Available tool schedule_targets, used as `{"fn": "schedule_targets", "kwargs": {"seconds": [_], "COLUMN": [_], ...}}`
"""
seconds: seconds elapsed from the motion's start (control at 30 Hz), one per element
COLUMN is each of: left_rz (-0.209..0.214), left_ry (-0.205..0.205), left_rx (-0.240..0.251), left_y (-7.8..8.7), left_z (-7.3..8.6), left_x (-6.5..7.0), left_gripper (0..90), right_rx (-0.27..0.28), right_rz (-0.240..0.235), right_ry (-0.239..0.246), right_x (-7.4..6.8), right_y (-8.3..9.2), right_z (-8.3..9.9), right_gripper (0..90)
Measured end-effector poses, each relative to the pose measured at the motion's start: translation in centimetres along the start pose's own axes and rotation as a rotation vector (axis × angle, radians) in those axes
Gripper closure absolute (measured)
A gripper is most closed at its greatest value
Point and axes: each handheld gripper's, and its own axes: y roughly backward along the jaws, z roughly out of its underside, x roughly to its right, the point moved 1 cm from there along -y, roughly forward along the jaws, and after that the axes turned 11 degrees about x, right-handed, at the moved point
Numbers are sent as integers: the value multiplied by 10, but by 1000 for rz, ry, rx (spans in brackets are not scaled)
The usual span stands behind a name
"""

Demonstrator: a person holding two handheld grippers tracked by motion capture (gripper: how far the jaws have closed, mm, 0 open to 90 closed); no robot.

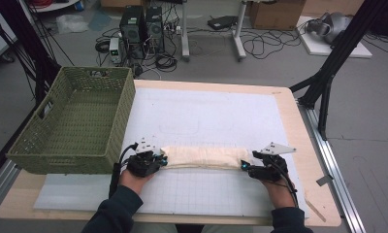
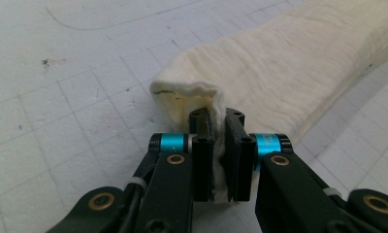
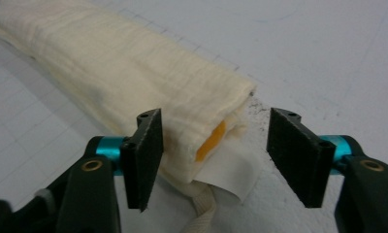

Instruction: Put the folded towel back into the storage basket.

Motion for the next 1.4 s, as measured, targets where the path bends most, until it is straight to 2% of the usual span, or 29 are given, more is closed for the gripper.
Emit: {"fn": "schedule_targets", "kwargs": {"seconds": [0.1, 0.17, 0.5, 0.7, 1.0, 1.13, 1.23, 1.4], "left_rz": [0, 0, -7, -10, -14, 2, 10, 14], "left_ry": [-5, -13, -24, -12, -8, -8, -25, -21], "left_rx": [-5, -4, -1, -4, -4, 33, 45, 56], "left_y": [0, 0, 0, 0, 2, 6, 8, 10], "left_z": [0, 0, 1, 0, -4, -11, -13, -15], "left_x": [0, 1, 2, 2, 1, 1, 4, 3], "left_gripper": [829, 829, 826, 826, 837, 839, 840, 840], "right_rx": [-36, -49, -32, -32, -56, -22, -12, 9], "right_rz": [-11, -24, -45, -93, -49, -29, -18, -14], "right_ry": [19, 11, -18, -54, 24, 0, 4, -18], "right_x": [-2, -2, -3, -4, -9, -3, -2, 1], "right_y": [-4, -6, -6, -6, -4, 3, 6, 9], "right_z": [3, 5, 11, 10, 3, -1, -3, -5], "right_gripper": [474, 503, 592, 780, 836, 842, 843, 843]}}
